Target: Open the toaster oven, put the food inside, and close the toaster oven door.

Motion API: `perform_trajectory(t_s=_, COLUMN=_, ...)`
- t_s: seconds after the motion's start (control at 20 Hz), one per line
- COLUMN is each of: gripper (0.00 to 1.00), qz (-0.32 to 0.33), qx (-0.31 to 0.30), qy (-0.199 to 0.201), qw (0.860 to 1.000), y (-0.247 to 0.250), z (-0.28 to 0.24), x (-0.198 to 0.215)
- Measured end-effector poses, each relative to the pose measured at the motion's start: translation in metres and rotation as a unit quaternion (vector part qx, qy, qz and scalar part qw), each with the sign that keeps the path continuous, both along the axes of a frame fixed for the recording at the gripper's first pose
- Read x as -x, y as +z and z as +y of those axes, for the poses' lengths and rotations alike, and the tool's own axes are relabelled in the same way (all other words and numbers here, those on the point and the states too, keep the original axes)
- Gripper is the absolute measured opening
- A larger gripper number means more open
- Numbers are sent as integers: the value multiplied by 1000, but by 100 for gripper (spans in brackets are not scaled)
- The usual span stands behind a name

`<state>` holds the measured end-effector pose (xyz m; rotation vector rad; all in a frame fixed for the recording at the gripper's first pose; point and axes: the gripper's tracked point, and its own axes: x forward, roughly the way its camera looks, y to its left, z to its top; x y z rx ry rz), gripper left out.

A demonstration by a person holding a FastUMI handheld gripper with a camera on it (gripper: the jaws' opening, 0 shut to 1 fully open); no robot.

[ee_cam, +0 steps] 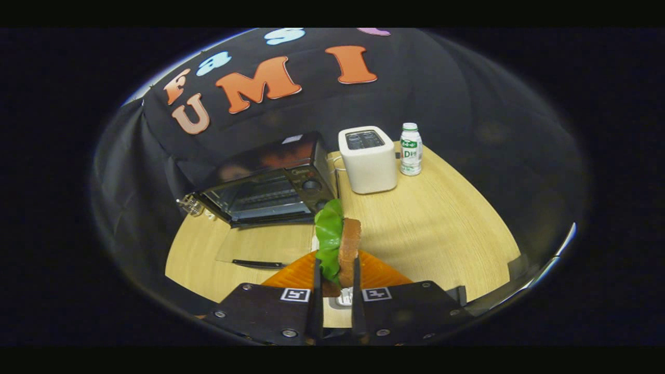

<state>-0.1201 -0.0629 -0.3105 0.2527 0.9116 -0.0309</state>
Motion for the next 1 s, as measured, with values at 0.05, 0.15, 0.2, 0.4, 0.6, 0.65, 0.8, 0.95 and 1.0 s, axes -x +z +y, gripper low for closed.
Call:
perform_trajectory(t_s=0.05, gripper=22, qz=-7, qx=-9, qy=3, qw=1000, y=4, z=9, x=-7)
perform_trajectory(t_s=0.15, gripper=22, qz=-14, qx=-30, qy=12, qw=999, y=5, z=30, x=-19)
perform_trajectory(t_s=0.2, gripper=22, qz=-16, qx=-40, qy=16, qw=999, y=5, z=40, x=-24)
perform_trajectory(t_s=0.4, gripper=22, qz=-17, qx=-68, qy=41, qw=997, y=-3, z=83, x=-46)
perform_trajectory(t_s=0.6, gripper=22, qz=-22, qx=-101, qy=41, qw=994, y=-12, z=117, x=-71)
perform_trajectory(t_s=0.65, gripper=22, qz=-22, qx=-110, qy=35, qw=993, y=-18, z=123, x=-78)
perform_trajectory(t_s=0.8, gripper=22, qz=-15, qx=-152, qy=14, qw=988, y=-28, z=138, x=-92)
perform_trajectory(t_s=0.95, gripper=22, qz=-7, qx=-191, qy=-5, qw=982, y=-41, z=150, x=-106)
perform_trajectory(t_s=1.0, gripper=22, qz=-2, qx=-205, qy=-10, qw=979, y=-46, z=153, x=-110)
